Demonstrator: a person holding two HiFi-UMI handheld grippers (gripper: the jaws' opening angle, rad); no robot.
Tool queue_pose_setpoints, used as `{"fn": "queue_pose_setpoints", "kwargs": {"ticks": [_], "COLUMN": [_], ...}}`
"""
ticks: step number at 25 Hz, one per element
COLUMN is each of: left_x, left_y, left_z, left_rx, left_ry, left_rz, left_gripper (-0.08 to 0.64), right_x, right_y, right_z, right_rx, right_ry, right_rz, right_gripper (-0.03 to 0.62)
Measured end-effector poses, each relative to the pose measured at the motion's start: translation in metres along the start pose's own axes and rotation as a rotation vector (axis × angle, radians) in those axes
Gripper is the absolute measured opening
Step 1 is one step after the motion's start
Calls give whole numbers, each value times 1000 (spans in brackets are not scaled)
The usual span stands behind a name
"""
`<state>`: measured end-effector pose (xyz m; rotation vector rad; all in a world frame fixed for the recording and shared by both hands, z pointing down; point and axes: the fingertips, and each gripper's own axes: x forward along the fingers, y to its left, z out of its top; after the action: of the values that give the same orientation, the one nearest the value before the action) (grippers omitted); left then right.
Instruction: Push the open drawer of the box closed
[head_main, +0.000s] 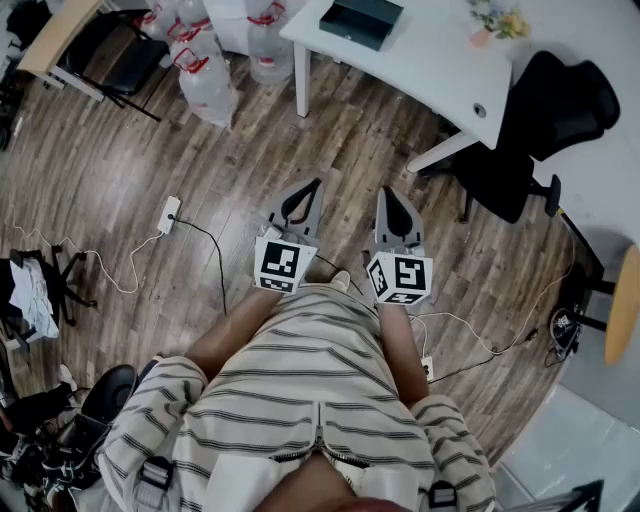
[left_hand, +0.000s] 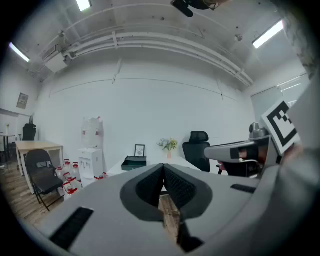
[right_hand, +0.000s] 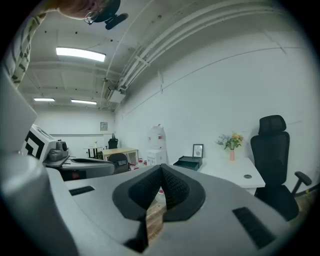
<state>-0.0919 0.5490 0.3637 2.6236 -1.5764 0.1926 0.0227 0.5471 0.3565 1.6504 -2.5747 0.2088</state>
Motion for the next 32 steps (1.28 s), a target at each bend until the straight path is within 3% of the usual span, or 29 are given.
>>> {"fn": "queue_pose_setpoints", "kwargs": {"ticks": [8,20,32], "left_x": [-5,-11,72], "left_y": [19,50,85], "left_z": [-6,-12,-9], "left_rx": [-6,-13,22], "left_ry": [-1,-6,5], "left_rz": [-22,-59,-66], "left_gripper": [-2,-2,-2], "right_x": [8,25,119], "right_y": [13,41,-3], "right_z": [-4,1,6], "right_rx": [73,44,75], "right_ry": [-20,-51,-67], "right_rz": [-8,-43,-47], "right_gripper": [9,9,9]}}
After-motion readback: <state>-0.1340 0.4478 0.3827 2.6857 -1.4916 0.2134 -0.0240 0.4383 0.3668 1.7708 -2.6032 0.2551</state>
